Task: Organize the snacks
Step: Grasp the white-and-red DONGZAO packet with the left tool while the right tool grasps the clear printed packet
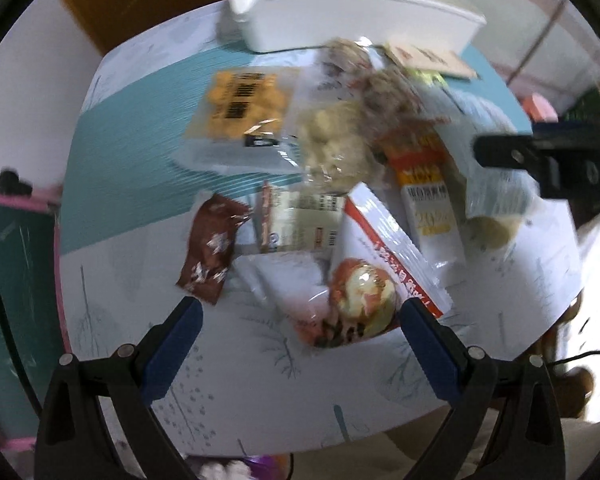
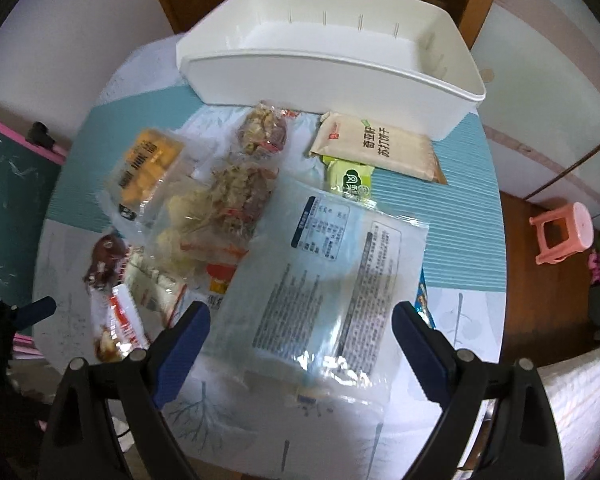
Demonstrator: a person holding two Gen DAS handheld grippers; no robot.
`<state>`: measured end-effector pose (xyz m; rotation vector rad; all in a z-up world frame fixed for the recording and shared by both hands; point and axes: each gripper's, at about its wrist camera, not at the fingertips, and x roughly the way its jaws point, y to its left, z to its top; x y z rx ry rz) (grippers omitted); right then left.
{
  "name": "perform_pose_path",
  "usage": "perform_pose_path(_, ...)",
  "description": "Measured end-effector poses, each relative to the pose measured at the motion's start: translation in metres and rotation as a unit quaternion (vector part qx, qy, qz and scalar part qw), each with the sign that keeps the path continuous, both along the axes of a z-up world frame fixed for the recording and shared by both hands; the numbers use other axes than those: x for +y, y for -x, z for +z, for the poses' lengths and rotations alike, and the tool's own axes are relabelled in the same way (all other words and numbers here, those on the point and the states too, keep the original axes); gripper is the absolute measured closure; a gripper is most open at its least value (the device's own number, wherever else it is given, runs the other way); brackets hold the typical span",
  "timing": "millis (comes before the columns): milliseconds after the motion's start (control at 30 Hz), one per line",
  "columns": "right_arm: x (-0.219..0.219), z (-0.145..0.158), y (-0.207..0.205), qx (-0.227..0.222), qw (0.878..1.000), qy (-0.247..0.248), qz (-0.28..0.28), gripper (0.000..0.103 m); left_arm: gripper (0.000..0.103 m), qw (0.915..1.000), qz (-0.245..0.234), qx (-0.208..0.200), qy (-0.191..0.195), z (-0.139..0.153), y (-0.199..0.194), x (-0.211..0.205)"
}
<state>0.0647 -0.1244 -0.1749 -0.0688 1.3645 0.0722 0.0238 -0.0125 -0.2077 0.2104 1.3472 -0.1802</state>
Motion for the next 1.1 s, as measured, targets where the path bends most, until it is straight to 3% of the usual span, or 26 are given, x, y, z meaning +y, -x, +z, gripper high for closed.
perform_pose_path(200,0.014,-0.032,-0.012,0.046,0.998,0.038,-0.001,0.01,0.004,0.9993,-0.034,0.003,-0.012,-0.018,-0.007,-0.024)
perform_pose_path(367,0.016,-0.044,-0.016,0.046,0.996,0.075,0.0,0.01,0.004,0.9978,-0.05,0.028,-0.032,-0.046,-0.012,-0.037)
perform_pose_path(433,0.013,-0.045,-0.017,0.044,0.996,0.075,-0.002,0.017,0.006,0.9977,-0.051,0.034,-0.028,-0.05,-0.012,-0.037)
perform_pose_path(467,0.011,-0.045,-0.017,0.042,0.996,0.073,-0.005,0.02,0.015,0.9978,-0.05,0.038,-0.019,-0.052,-0.012,-0.036)
perform_pose_path(533,0.008,-0.041,-0.017,0.033,0.997,0.07,-0.005,0.039,0.031,0.9973,-0.038,0.057,0.026,-0.053,-0.014,-0.032)
perform_pose_path(633,0.0,-0.035,-0.019,0.025,0.998,0.056,-0.002,0.054,0.042,0.9971,-0.016,0.053,0.052,-0.051,-0.013,-0.025)
perform_pose_path(733,-0.004,-0.028,-0.012,0.005,0.999,0.045,0.007,0.066,0.05,0.9972,0.0,0.045,0.06,-0.046,-0.013,-0.019)
perform_pose_path(900,-0.015,-0.01,-0.006,-0.016,1.0,0.013,0.01,0.075,0.053,0.9976,0.02,0.026,0.061,-0.027,-0.012,-0.011)
perform_pose_path(1100,-0.039,0.03,-0.006,-0.039,0.996,-0.078,-0.007,0.08,0.053,0.9956,0.042,-0.028,0.079,0.044,-0.018,-0.005)
